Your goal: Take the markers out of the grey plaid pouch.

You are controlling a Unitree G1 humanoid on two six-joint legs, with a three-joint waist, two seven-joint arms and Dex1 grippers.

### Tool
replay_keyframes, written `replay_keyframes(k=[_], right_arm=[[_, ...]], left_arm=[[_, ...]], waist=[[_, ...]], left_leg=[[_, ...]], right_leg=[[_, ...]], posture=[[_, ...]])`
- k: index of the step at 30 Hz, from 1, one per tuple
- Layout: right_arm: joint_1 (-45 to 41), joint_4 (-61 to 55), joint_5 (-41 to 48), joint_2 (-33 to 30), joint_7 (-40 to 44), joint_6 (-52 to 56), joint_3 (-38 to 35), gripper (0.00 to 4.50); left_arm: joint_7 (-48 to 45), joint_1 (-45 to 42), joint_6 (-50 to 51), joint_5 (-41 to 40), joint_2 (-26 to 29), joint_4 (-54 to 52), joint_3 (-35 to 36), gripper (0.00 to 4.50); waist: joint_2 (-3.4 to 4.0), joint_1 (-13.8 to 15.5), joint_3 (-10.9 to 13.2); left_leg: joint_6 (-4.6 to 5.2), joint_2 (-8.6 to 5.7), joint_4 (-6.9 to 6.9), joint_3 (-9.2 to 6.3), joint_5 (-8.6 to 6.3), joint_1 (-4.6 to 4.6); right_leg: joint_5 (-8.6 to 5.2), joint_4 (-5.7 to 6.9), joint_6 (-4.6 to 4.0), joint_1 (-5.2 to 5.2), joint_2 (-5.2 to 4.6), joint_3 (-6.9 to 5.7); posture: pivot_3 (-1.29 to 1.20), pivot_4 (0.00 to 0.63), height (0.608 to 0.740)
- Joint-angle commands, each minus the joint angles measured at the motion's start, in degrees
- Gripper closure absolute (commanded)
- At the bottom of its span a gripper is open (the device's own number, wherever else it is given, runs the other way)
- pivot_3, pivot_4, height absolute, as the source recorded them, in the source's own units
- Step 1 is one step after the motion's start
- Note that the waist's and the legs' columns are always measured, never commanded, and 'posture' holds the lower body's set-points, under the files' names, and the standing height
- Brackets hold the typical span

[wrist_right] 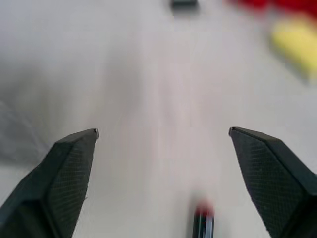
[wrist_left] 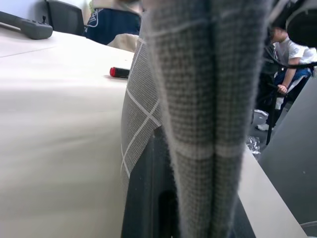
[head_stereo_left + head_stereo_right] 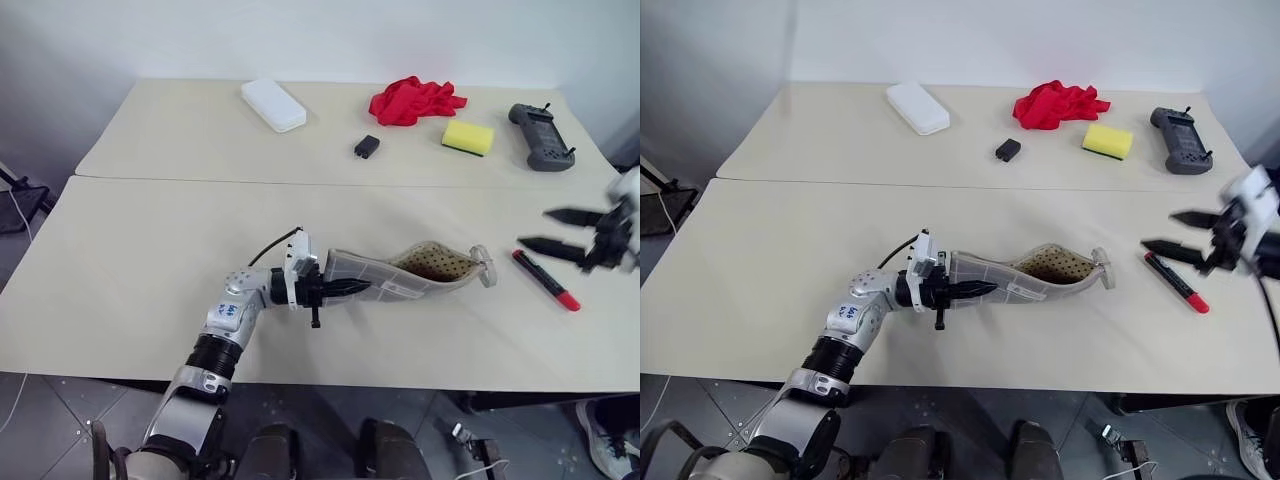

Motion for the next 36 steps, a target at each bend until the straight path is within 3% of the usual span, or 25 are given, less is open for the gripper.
replay_keyframes(k=[1,3,8,13,23,26,36], right_arm=[[-4.53,-8.89,4.23,-1.02,5.44,5.0,2.78,0.43],[-5.99,-14.93,5.18,-0.24,7.57,6.95,6.23,0.92],[-3.72,-25.6,1.7,-0.4,11.45,4.67,15.08,2.65],[-3.27,-30.08,1.06,3.3,7.68,7.12,19.42,4.4],[-4.94,-31.62,-8.96,8.56,3.69,5.64,29.59,4.49],[-7.26,-33.35,-12.09,9.75,1.58,11.53,33.42,4.49],[-9.11,-34.39,-21.18,14.73,-3.2,13.12,40.55,4.49]], left_arm=[[-0.24,1.13,-0.54,0.37,0.61,-0.91,0.11,4.5],[-0.17,1.24,-0.75,0.51,0.53,-0.89,0.01,4.5],[0.42,1.19,-1.22,0.86,0.14,-0.8,-0.17,4.5],[1.85,1.67,-1.44,0.63,-0.47,-1.07,0.21,4.5],[1.78,2.58,-1.33,1.01,0.05,-1.99,-0.41,4.5],[1.49,2.8,-1.38,1.14,0.03,-2.12,-0.79,4.5],[0.86,3.11,-1.5,1.37,-0.12,-1.77,-1.19,4.5]], waist=[[0.0,-0.01,0.0],[-0.01,0.09,0.01],[-0.02,0.43,0.01],[-0.02,0.28,0.01],[-0.02,0.18,0.01],[-0.02,0.14,0.0],[-0.03,0.11,0.0]], left_leg=[[0.0,0.03,0.0,-0.08,0.0,0.01],[-0.01,0.04,0.0,-0.11,0.0,-0.01],[0.0,-0.06,0.04,-0.17,0.0,-0.07],[0.01,-0.07,0.04,-0.17,-0.01,-0.07],[0.0,-0.08,0.06,-0.17,-0.01,-0.06],[0.0,-0.07,0.08,-0.16,0.0,-0.05],[0.0,-0.08,0.09,-0.15,0.0,-0.04]], right_leg=[[0.01,-0.01,-0.01,-0.01,0.01,0.01],[0.01,-0.01,-0.02,0.0,0.02,-0.04],[0.02,-0.01,-0.02,0.0,-0.04,-0.06],[0.03,-0.01,0.0,-0.01,-0.05,-0.04],[0.03,0.02,-0.01,-0.01,-0.03,-0.04],[0.03,0.06,-0.01,-0.02,-0.04,-0.02],[0.03,0.07,-0.01,-0.01,-0.03,-0.02]], posture=[[0.0,0.15,0.74],[0.0,0.15,0.74],[0.0,0.15,0.74],[0.0,0.15,0.74],[0.0,0.15,0.74],[0.0,0.15,0.74],[0.0,0.15,0.74]])
